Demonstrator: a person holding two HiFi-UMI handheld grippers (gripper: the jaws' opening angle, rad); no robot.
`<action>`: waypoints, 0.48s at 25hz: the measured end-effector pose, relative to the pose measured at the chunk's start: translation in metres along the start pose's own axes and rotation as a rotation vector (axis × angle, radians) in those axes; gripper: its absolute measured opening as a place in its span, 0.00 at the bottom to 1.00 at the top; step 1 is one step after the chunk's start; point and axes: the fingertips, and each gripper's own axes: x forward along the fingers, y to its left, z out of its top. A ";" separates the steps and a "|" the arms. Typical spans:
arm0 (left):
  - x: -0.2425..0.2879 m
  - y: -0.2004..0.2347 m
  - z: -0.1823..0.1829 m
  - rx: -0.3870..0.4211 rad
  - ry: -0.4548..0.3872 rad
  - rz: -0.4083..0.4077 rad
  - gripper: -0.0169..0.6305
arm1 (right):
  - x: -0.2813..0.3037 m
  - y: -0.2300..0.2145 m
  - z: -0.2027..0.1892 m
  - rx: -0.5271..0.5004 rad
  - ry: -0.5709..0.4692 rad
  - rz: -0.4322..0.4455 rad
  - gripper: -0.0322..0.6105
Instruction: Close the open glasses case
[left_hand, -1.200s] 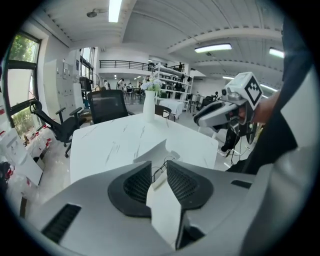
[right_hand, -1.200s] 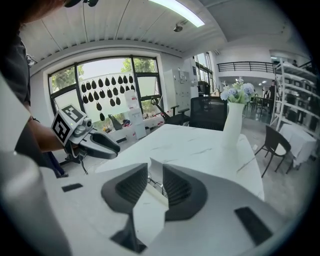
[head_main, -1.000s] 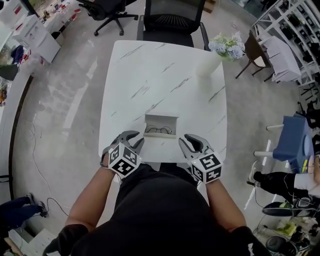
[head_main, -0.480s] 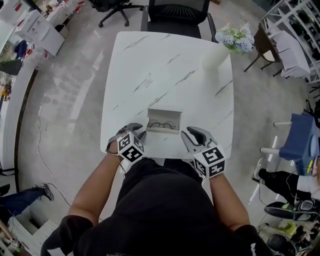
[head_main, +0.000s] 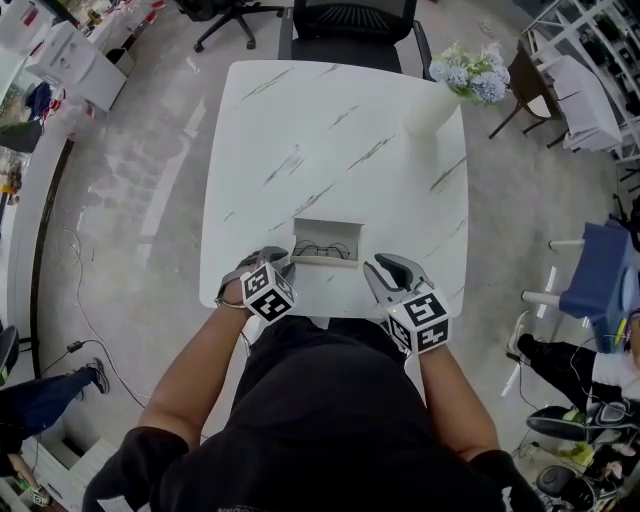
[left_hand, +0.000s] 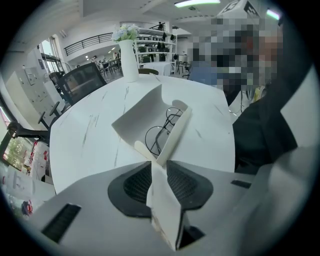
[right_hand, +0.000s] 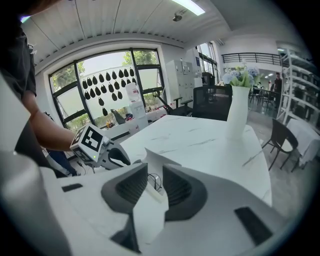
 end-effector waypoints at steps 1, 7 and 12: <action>0.002 0.000 -0.001 0.002 0.003 -0.002 0.18 | 0.001 -0.002 0.001 0.002 -0.001 -0.004 0.20; 0.008 -0.003 -0.002 0.003 0.011 -0.023 0.18 | 0.009 -0.010 0.000 0.006 0.012 -0.024 0.20; 0.010 -0.002 -0.002 0.012 0.018 -0.018 0.16 | 0.020 -0.021 -0.014 0.001 0.053 -0.049 0.20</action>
